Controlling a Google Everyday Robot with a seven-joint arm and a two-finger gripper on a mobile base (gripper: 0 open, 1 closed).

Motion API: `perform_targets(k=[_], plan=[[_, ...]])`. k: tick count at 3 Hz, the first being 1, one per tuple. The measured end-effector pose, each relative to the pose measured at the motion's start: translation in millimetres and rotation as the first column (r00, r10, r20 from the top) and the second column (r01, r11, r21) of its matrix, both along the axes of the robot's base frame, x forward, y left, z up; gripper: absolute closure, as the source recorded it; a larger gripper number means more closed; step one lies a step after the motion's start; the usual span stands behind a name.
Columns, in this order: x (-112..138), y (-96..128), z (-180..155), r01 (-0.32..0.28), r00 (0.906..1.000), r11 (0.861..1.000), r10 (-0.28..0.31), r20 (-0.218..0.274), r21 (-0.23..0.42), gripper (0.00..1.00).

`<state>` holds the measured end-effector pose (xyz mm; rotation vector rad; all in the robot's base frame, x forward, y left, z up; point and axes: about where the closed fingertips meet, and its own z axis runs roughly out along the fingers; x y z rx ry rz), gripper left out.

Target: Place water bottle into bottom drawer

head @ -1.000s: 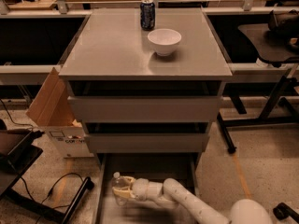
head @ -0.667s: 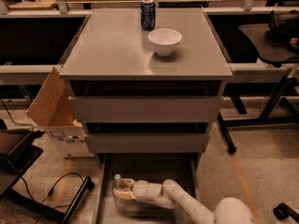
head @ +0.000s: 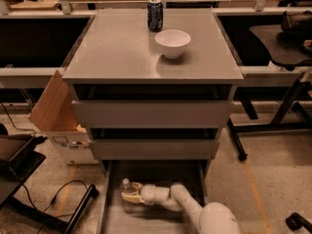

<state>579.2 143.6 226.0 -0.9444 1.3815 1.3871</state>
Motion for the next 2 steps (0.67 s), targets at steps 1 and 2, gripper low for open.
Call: perform_targets(k=[1,2], plan=[[33.4,-25.3,-2.5,0.058,0.9975,0.998,-0.057,0.042,-0.025,0.86],[31.7,-21.4,-2.0,0.051,0.9979,0.998,-0.05,0.041,-0.022,0.62]])
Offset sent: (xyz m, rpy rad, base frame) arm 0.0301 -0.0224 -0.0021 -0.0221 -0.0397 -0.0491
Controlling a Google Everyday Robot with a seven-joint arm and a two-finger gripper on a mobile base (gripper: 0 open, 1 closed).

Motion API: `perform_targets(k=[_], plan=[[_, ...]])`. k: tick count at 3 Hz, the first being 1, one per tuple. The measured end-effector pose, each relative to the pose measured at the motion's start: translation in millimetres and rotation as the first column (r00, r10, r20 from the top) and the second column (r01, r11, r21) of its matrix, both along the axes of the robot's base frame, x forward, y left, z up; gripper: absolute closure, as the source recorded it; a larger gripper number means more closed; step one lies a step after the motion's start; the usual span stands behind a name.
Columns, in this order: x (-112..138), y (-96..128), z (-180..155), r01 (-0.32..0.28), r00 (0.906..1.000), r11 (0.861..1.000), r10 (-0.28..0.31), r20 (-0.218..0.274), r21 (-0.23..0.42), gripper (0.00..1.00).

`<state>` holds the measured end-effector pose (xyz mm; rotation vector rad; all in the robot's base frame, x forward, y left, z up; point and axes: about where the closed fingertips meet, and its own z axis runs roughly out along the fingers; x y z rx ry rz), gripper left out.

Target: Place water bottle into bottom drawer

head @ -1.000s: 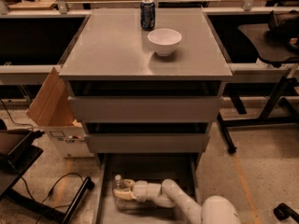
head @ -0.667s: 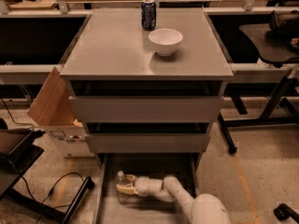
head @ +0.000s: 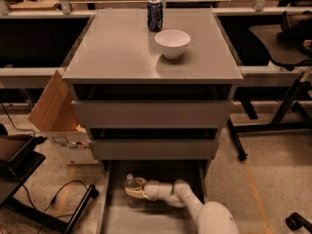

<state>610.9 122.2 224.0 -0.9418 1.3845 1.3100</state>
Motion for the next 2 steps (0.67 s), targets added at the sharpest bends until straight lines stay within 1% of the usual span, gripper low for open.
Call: perform_targets(k=[2], plan=[[-1.8,5.4,0.8,-0.008,1.0,1.0,0.008,-0.001,0.004,0.15]])
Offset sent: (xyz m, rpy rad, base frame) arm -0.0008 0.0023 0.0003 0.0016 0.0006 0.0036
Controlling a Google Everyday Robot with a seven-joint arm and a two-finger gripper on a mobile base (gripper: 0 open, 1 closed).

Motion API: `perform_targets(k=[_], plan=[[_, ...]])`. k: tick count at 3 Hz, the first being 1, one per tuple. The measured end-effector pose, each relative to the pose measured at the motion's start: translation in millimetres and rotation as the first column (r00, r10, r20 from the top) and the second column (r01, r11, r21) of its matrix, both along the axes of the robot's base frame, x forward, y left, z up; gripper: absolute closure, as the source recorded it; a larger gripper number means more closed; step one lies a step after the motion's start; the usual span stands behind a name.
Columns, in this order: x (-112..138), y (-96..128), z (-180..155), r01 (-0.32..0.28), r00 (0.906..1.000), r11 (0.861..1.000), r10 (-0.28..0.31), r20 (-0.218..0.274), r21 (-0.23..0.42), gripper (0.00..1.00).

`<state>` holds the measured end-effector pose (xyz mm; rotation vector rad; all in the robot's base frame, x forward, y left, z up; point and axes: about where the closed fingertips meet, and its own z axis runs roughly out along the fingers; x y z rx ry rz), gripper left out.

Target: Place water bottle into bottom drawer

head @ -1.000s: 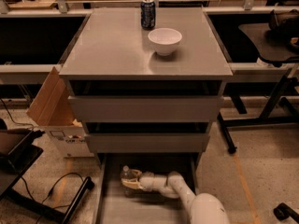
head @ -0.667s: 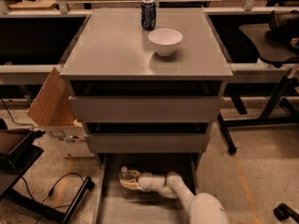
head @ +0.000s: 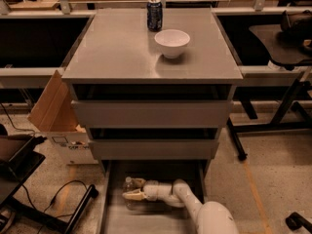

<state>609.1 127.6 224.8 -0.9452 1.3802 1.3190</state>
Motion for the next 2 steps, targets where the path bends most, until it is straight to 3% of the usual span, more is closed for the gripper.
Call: perform_targets(k=[1,2], plan=[[-0.8,2.5,0.4,-0.004,1.0,1.0,0.004,-0.001,0.002,0.0],[-0.8,2.5,0.4,-0.004,1.0,1.0,0.004,-0.001,0.002,0.0]])
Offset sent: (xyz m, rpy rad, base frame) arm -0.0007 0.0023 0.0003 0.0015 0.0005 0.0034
